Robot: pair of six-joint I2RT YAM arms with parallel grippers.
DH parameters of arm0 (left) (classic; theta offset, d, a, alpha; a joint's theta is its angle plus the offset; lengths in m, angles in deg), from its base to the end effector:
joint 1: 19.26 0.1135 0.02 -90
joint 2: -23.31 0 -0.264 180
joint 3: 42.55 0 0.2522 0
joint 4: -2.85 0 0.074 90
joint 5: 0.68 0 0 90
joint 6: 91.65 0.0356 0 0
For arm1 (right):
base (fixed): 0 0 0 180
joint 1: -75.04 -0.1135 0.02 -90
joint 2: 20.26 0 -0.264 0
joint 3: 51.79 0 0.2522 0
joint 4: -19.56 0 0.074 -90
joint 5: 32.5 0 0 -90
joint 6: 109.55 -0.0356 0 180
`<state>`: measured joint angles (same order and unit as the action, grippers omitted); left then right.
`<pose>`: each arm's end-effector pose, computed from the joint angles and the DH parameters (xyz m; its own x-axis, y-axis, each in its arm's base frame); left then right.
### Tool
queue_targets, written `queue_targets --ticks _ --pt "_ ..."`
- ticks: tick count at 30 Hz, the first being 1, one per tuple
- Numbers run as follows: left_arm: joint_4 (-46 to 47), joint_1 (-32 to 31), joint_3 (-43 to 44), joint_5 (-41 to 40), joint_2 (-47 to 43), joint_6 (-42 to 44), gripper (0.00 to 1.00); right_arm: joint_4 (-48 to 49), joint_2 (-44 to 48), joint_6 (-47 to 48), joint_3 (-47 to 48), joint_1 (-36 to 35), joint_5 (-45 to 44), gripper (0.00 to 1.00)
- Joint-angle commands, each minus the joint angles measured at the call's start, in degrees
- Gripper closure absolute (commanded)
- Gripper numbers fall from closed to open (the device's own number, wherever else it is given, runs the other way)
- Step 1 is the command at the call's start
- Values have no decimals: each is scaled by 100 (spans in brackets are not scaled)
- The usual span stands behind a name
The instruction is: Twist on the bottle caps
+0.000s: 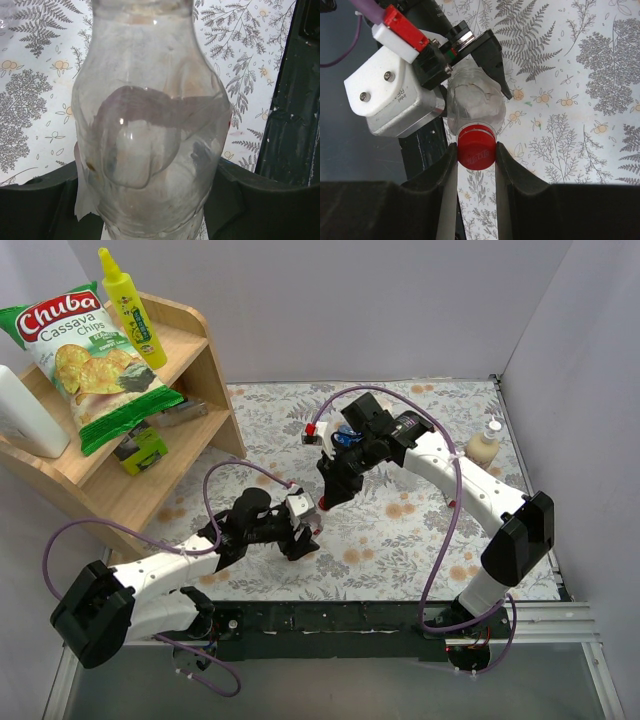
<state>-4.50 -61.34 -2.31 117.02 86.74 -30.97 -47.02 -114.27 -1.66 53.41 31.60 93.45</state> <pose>0.1556 -0.1628 0.1967 -0.7649 0.1065 -0.6353 0.5918 0.5058 -0.6277 0.2356 0.2519 0.3412 -0.3233 -0.6487 -0.6890 -0.9437 0.1673 0.2853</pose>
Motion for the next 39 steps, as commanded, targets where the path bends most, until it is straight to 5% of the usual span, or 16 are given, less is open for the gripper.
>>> queue_targets --ticks 1,6,12,15,16,17,24,32,39 --pt "1591 -81 139 42 -622 653 100 -115 -275 -312 -30 -200 712 99" --pt "1846 -81 -99 -54 -833 796 100 -80 -275 -391 -56 -182 677 98" --pt "1469 -81 -55 42 -649 787 100 -80 -310 -365 128 -182 484 80" --pt "1284 -81 -108 147 -535 779 100 -97 -310 -164 295 -182 510 58" --pt "1240 -81 -125 165 -508 770 100 -132 -275 -67 496 -182 597 18" --pt "1196 -81 -126 191 -456 753 100 -167 -275 12 620 -174 615 11" --pt "1046 -63 -292 445 -516 454 100 -642 111 838 1157 46 624 9" --pt "940 69 -284 1860 -816 760 100 218 1561 2621 -309 248 1292 8" --pt "659 78 76 2037 -596 963 100 184 1483 2808 -486 222 2029 15"
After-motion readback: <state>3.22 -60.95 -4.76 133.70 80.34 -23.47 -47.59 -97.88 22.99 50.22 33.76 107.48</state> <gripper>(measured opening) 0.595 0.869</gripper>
